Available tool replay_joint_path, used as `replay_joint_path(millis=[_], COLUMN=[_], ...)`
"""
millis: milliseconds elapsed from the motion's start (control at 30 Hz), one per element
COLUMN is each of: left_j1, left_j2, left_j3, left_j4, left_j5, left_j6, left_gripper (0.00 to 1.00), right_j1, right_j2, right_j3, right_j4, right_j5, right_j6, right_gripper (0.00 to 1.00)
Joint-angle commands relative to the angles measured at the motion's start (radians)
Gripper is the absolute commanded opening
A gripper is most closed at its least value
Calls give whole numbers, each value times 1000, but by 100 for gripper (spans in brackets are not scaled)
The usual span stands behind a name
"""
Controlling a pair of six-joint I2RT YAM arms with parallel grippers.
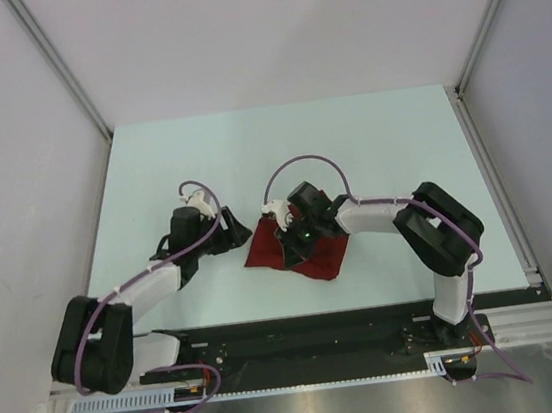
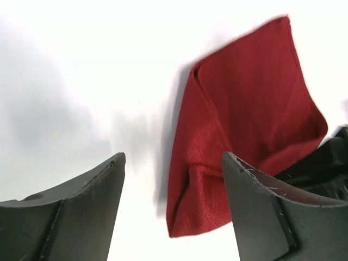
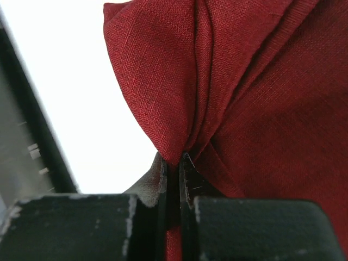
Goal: Fold the napkin, place the utensils inside, and roll it up
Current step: Roll the napkin with the utensil
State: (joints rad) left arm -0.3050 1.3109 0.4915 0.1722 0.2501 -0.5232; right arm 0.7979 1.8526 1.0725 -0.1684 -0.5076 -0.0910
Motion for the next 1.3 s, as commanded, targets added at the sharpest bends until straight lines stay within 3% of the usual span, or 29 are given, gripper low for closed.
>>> replay_joint_path(millis=[0,233,400,567,933,1267], left_j1=[6,-9,-22,-55,-120,-154], left_j2=[-131,-292,-322,-257,-95,-22], left_j3=[-77,-202,-238,-234,-203,-195], left_j4=[13,150,252,337,457,455], left_j5=[-80,43,122,198,196,193], left_j6=[32,57,78,114,138,163], left_gripper=[77,77,77,77,76,72], right_j1=[-25,-100,-149,-190,-224,-238], right_j2=[54,146,209,261,323,324], right_j3=[35,101,124,127,136,138], right_j4=[-106,-128,-131,-115,-100,-108], right_j5=[-277,-414,-488,-526,-557,-549], right_j6=[82,174,217,249,267,270], right_gripper=[0,0,0,0,0,0])
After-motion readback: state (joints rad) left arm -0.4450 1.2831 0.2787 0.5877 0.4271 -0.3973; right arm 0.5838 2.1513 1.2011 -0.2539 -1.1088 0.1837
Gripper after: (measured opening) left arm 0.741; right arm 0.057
